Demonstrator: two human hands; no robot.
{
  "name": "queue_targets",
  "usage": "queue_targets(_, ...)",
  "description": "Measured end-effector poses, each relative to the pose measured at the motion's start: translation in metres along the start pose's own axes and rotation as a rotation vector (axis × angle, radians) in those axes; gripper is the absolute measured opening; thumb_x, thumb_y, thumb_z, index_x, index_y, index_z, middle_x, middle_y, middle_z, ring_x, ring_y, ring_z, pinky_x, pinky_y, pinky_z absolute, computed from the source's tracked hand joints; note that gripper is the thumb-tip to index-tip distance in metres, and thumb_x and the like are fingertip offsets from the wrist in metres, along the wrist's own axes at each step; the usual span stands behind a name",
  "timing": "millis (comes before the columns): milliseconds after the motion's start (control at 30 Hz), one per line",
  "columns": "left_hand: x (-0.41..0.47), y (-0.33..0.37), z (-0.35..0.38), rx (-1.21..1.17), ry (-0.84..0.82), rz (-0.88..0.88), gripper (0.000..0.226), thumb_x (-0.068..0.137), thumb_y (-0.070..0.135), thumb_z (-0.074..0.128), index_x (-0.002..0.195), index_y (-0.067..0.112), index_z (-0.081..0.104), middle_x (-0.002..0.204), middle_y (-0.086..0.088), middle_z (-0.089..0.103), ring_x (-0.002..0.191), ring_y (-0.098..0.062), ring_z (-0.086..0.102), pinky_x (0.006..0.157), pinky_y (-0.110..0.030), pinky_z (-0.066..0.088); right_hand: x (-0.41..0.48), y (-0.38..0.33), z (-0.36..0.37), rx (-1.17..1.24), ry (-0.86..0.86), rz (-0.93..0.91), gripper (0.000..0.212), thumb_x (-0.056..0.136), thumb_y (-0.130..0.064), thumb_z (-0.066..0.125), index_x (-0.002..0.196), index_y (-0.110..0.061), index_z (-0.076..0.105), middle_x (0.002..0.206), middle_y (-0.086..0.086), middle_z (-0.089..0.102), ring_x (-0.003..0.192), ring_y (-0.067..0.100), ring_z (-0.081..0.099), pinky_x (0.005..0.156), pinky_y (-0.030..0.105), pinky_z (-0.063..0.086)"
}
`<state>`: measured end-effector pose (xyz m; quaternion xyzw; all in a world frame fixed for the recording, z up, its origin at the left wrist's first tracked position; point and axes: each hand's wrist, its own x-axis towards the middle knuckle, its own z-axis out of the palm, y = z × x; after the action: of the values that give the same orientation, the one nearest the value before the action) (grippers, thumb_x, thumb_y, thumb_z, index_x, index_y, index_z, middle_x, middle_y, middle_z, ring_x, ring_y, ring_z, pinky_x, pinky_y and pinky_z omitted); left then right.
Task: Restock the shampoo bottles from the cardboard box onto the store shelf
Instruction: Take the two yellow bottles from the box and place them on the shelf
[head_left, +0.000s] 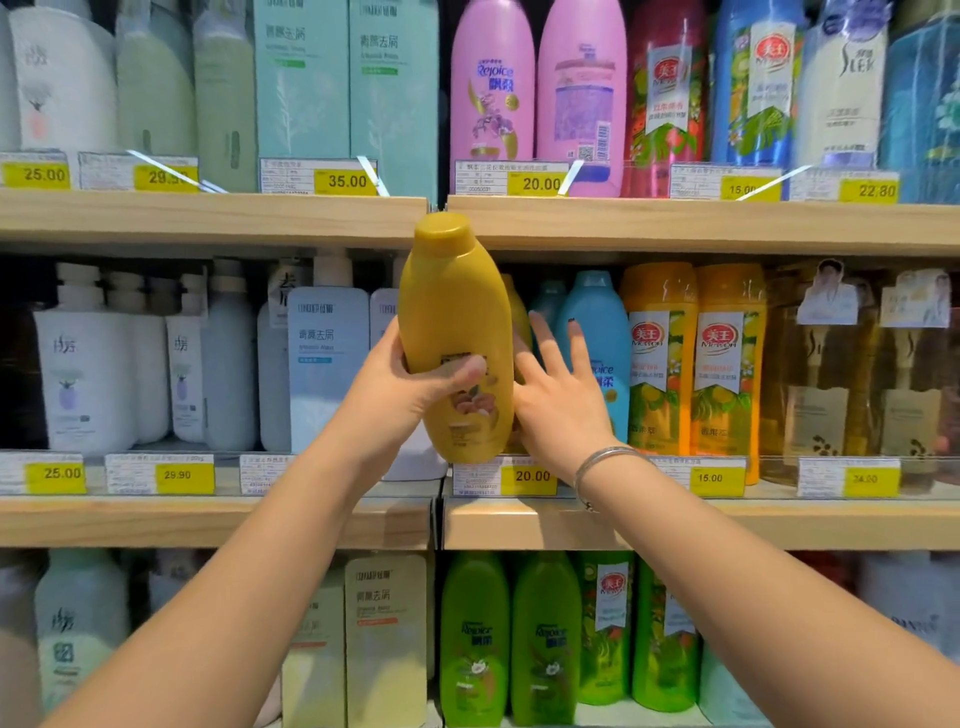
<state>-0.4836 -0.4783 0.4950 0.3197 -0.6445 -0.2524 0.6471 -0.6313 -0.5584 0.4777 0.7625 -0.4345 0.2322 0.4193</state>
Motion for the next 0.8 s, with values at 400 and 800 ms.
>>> queue_targets(400,0.015,-0.006,0.032,0.135,-0.067,0.086,0.048,0.069,0.023,0.08,0.101,0.042,0.05,0.104,0.011,0.062,0.099,-0.01,0.06,0.079,-0.029,0.054,-0.029,0.019,-0.013,0.652,0.325,0.2,0.061,0.075,-0.024,0.063,0.133,-0.012,0.045,0.135,0.007,0.05,0.137,0.024,0.028,0.118,0.04,0.001)
queue_targets(800,0.025,-0.036,0.04,0.139,0.047,-0.136,0.045,0.084,0.029,0.067,0.116,0.024,0.036,0.102,0.007,0.057,0.09,-0.007,0.059,0.069,-0.023,0.052,-0.024,0.009,-0.014,0.776,0.107,0.303,0.094,0.081,-0.04,0.065,0.15,-0.022,0.004,0.144,0.007,0.034,0.143,0.028,0.012,0.119,0.038,0.005)
